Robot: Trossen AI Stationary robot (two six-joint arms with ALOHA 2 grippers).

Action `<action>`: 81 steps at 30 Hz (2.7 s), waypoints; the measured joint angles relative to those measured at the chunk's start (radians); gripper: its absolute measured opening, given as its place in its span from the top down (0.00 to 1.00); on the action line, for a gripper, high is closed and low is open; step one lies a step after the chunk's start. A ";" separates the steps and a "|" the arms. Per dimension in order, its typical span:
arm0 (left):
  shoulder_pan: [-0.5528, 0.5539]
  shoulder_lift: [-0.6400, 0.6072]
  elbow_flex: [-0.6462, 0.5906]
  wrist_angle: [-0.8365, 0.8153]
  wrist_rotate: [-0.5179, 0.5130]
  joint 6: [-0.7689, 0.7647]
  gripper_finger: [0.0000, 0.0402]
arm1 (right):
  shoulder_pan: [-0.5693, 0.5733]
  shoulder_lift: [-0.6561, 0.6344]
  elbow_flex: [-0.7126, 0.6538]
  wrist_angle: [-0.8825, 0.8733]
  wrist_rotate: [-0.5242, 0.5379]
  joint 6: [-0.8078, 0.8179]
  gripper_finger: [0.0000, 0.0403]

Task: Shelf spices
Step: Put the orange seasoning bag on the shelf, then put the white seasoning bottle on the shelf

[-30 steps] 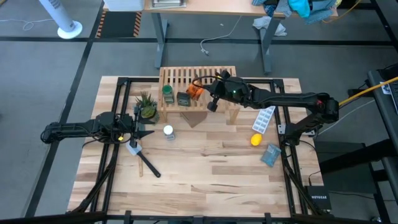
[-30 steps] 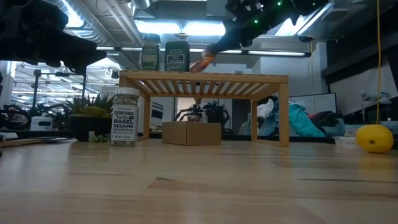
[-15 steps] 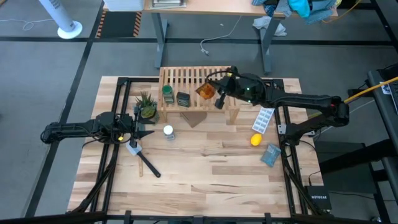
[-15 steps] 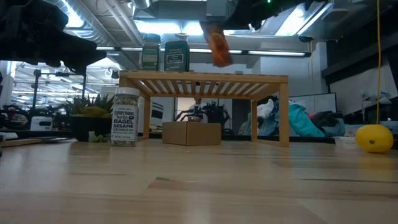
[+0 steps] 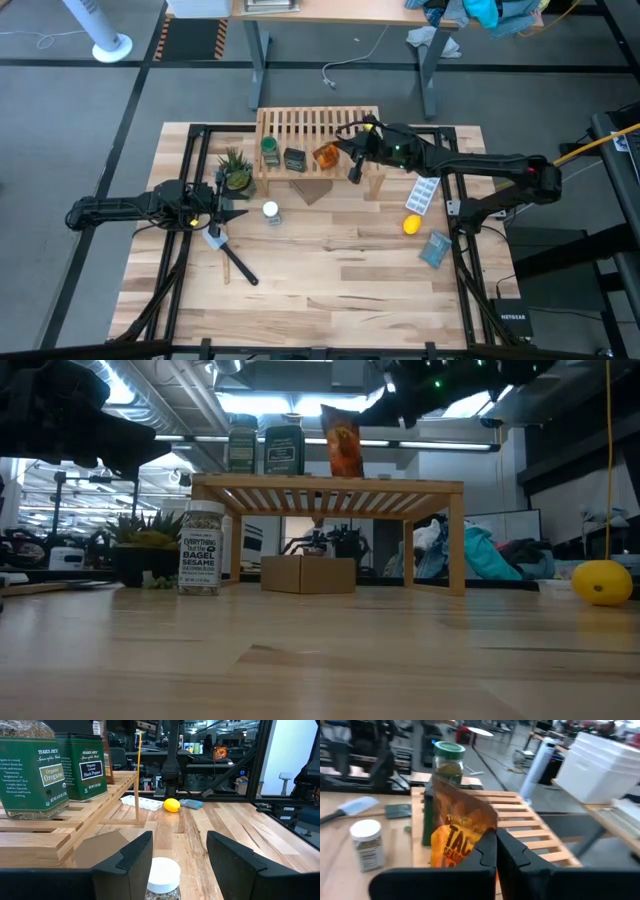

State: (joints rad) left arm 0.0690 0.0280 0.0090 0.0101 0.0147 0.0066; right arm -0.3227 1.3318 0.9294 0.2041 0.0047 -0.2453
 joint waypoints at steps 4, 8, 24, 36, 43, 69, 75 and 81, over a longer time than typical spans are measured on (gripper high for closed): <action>0.000 0.000 0.000 0.000 0.000 -0.002 0.55 | -0.050 -0.005 -0.074 0.102 -0.096 0.033 1.00; 0.000 0.000 0.000 0.000 0.000 -0.002 0.55 | -0.088 -0.006 -0.135 0.201 -0.239 0.061 1.00; 0.000 0.000 0.000 0.000 0.000 -0.003 0.55 | -0.090 -0.006 -0.185 0.449 -0.206 0.136 1.00; 0.000 0.000 0.000 0.000 0.000 -0.003 0.55 | -0.090 -0.005 -0.185 0.410 -0.197 0.136 1.00; 0.000 0.000 0.000 0.000 0.000 -0.003 0.55 | -0.090 0.040 -0.185 0.412 -0.196 0.136 1.00; 0.000 0.000 0.000 0.000 0.000 -0.003 0.55 | -0.090 0.065 -0.185 0.454 -0.162 0.135 0.93; 0.000 0.000 0.000 0.000 0.000 -0.003 0.55 | -0.090 0.065 -0.185 0.454 -0.162 0.136 0.92; 0.000 0.000 0.000 0.000 0.000 0.001 0.55 | -0.090 0.065 -0.185 0.454 -0.161 0.136 0.86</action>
State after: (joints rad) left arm 0.0689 0.0277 0.0090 0.0101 0.0147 0.0076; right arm -0.4126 1.3964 0.7448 0.6582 -0.1564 -0.1097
